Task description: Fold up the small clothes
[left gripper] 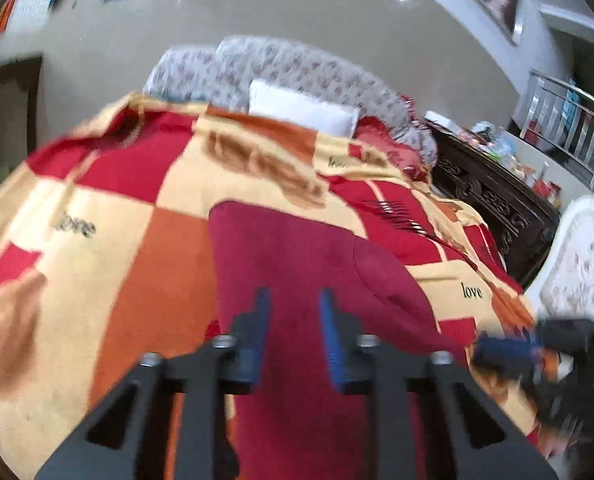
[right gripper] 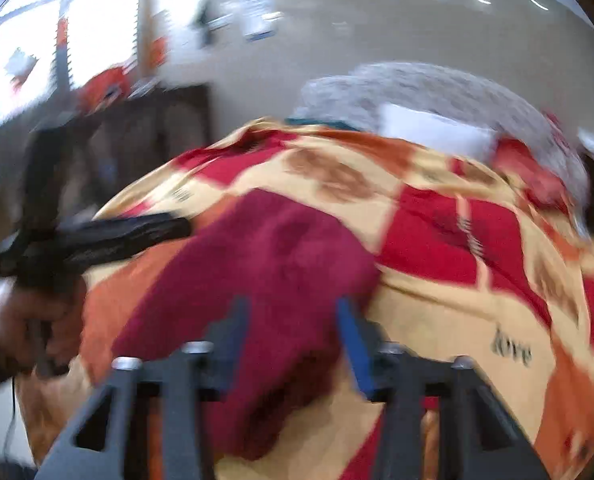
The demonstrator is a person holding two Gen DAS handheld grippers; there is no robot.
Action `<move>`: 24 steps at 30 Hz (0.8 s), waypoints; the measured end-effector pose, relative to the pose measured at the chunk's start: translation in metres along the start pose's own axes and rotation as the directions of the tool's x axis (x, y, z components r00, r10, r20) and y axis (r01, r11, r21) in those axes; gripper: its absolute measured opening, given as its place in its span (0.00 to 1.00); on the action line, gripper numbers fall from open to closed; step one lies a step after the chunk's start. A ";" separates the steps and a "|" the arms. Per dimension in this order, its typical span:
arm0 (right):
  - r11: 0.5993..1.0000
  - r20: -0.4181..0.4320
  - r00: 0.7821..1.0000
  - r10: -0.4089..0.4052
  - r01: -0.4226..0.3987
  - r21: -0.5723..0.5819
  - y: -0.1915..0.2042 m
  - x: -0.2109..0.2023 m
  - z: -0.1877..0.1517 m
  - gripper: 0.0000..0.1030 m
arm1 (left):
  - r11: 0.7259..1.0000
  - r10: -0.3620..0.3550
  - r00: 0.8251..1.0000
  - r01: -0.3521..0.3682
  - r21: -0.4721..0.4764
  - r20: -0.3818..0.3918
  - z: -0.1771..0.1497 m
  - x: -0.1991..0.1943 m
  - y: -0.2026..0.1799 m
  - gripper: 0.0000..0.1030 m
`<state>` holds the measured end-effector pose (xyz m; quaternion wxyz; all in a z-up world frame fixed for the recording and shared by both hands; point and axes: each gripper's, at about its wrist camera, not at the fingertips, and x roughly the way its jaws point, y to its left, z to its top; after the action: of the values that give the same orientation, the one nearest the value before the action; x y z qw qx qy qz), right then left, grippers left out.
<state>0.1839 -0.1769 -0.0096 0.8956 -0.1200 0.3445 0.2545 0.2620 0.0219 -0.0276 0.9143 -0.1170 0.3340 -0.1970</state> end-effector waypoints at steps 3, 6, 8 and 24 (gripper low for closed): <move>0.994 -0.079 0.995 -0.067 0.060 -0.094 0.008 0.032 -0.004 0.11 | 0.999 -0.013 0.994 0.008 -0.038 -0.108 0.003 0.037 0.004 0.13; 0.993 -0.128 0.985 -0.117 0.114 -0.029 -0.020 0.065 -0.029 0.05 | 0.997 0.019 0.986 -0.031 -0.069 -0.164 -0.003 0.066 0.009 0.08; 0.995 -0.087 0.993 -0.083 0.088 0.050 -0.035 0.065 -0.040 0.04 | 0.997 0.052 0.988 -0.059 -0.050 -0.144 -0.009 0.072 0.001 0.07; 0.997 -0.099 0.995 -0.020 0.013 -0.072 0.033 0.022 -0.043 0.04 | 0.995 0.094 0.993 -0.093 0.028 -0.077 -0.018 0.072 -0.013 0.07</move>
<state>0.1560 -0.1577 -0.0570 0.8746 -0.1670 0.3785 0.2527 0.2966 -0.0233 -0.0776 0.9101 -0.0822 0.3723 -0.1625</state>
